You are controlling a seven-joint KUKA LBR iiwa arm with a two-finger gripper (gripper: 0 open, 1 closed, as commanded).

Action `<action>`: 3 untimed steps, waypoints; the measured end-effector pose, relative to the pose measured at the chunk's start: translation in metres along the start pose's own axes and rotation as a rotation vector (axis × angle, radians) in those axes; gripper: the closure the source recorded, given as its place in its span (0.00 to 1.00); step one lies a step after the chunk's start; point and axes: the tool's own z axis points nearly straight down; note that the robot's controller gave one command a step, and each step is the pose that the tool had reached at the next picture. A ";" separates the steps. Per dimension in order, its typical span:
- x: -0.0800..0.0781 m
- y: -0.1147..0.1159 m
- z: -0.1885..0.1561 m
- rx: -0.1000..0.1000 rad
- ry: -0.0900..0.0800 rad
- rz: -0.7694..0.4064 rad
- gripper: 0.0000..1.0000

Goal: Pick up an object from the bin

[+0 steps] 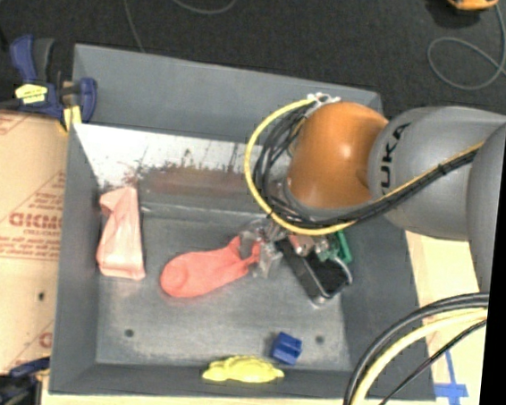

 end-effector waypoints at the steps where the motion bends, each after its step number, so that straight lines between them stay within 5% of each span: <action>1: 0.000 0.000 0.000 0.000 0.000 0.001 1.00; 3: -0.013 -0.003 0.034 -0.001 -0.003 0.000 1.00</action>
Offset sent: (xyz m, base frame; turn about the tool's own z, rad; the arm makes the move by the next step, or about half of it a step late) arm 0.0144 -0.0015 -0.0313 -0.0053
